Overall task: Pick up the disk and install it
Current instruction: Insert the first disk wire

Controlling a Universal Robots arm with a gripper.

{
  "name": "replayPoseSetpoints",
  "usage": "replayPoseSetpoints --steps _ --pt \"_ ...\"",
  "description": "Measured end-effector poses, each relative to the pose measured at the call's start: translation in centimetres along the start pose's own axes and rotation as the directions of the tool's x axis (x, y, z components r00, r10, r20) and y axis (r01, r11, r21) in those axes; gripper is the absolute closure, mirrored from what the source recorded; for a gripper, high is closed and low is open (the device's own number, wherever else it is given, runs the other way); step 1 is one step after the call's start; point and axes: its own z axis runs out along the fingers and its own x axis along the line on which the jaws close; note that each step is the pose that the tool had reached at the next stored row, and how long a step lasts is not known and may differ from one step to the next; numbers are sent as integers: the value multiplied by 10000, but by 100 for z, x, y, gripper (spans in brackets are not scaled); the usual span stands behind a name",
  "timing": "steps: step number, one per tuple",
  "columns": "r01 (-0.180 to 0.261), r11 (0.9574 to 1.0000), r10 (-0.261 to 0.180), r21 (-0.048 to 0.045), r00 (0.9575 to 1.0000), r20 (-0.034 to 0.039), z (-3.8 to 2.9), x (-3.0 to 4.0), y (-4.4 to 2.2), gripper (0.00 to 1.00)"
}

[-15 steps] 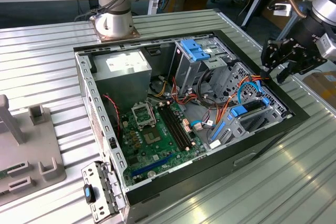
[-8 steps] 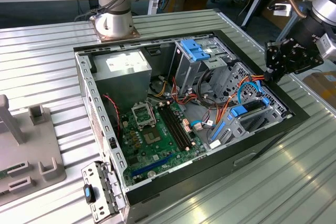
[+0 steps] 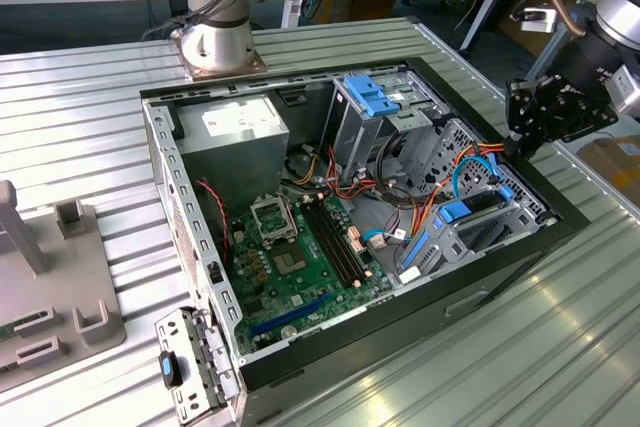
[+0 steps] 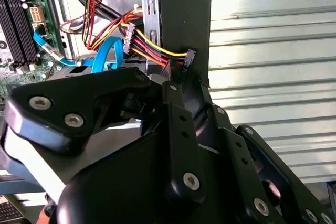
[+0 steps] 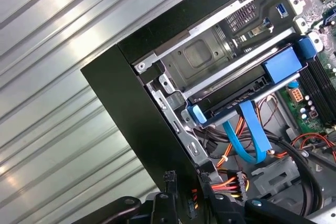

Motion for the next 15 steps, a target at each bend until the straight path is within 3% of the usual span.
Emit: replayPoseSetpoints --steps 7,10,15 --pt "78 10000 -78 -14 10000 -2 0 7 14 71" --pt "90 10000 -90 -17 10000 -3 -2 7 14 83" --pt "110 9999 -110 -14 9999 1 -1 7 13 83"
